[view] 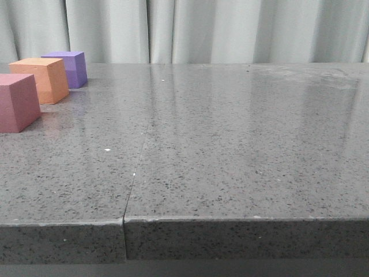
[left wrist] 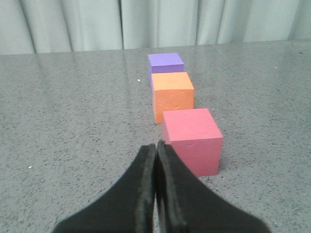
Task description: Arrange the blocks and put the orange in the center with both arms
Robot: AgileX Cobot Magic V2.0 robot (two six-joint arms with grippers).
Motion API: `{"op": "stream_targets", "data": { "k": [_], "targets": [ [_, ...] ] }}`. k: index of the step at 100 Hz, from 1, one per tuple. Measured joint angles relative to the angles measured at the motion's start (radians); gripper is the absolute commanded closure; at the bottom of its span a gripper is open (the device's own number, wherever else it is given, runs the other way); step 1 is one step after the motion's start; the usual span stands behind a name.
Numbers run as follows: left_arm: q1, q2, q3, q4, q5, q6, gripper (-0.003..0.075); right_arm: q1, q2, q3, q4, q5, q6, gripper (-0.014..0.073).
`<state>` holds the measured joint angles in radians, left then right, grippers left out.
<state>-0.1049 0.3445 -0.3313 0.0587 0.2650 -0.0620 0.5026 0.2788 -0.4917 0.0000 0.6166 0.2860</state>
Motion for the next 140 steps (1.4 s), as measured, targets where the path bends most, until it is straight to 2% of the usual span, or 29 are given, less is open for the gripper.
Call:
{"op": "stream_targets", "data": {
  "k": [20, 45, 71, 98, 140],
  "targets": [
    [0.043, -0.115, 0.095, -0.044, -0.008, 0.009, 0.0741, 0.000, 0.000, 0.000, 0.000, 0.000, 0.000, 0.0662],
    [0.044, -0.254, 0.213, -0.049, -0.018, 0.013, 0.0741, 0.000, 0.000, 0.000, 0.000, 0.000, 0.000, 0.0662],
    [0.050, -0.350, 0.327, -0.059, -0.106, 0.015, 0.0741, 0.000, 0.000, 0.000, 0.000, 0.000, 0.000, 0.0662],
    [0.075, -0.350, 0.331, -0.059, -0.206, 0.017, 0.0741, 0.000, 0.000, 0.000, 0.000, -0.002, 0.000, 0.0662],
    [0.078, -0.350, 0.331, -0.059, -0.216, 0.017, 0.0741, 0.000, 0.000, 0.000, 0.000, -0.002, 0.002, 0.0662]
  ]
}}
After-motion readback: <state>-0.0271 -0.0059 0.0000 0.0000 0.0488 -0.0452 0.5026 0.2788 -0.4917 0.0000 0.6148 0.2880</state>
